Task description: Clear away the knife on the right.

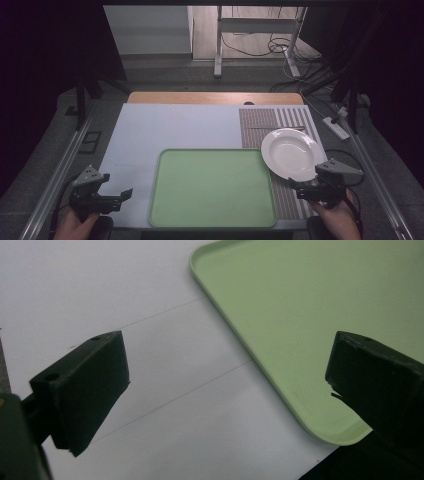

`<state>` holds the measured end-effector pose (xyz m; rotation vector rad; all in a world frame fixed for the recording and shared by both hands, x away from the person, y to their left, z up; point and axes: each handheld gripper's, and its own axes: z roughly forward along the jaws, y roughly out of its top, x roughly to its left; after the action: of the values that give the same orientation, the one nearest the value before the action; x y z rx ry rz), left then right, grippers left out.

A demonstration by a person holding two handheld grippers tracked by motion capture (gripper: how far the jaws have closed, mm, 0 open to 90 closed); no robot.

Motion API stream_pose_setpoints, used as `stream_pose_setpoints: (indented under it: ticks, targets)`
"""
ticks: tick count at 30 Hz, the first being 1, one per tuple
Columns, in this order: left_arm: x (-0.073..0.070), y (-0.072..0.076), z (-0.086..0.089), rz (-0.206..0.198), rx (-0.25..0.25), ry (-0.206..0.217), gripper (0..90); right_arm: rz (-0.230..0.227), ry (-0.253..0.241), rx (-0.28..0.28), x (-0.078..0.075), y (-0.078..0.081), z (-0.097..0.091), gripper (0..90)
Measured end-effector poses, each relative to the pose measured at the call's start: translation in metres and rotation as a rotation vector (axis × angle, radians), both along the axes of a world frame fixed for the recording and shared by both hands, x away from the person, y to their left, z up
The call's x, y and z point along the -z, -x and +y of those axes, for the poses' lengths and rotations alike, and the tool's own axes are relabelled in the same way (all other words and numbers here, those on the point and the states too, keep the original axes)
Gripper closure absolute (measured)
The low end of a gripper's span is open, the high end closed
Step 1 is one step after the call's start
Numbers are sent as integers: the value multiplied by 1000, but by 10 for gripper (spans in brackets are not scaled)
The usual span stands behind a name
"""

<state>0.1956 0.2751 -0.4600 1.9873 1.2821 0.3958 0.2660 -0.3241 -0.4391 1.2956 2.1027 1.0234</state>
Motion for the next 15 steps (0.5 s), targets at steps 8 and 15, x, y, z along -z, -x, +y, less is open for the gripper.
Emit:
stream_pose_setpoints:
  ticks: [8,15]
  targets:
    - [0,0,0,0,4,-8,41,5,35,-48,1,0,5,4]
    - [0,0,0,1,-1,-5,44,34,55,-67,2,-2,7,8]
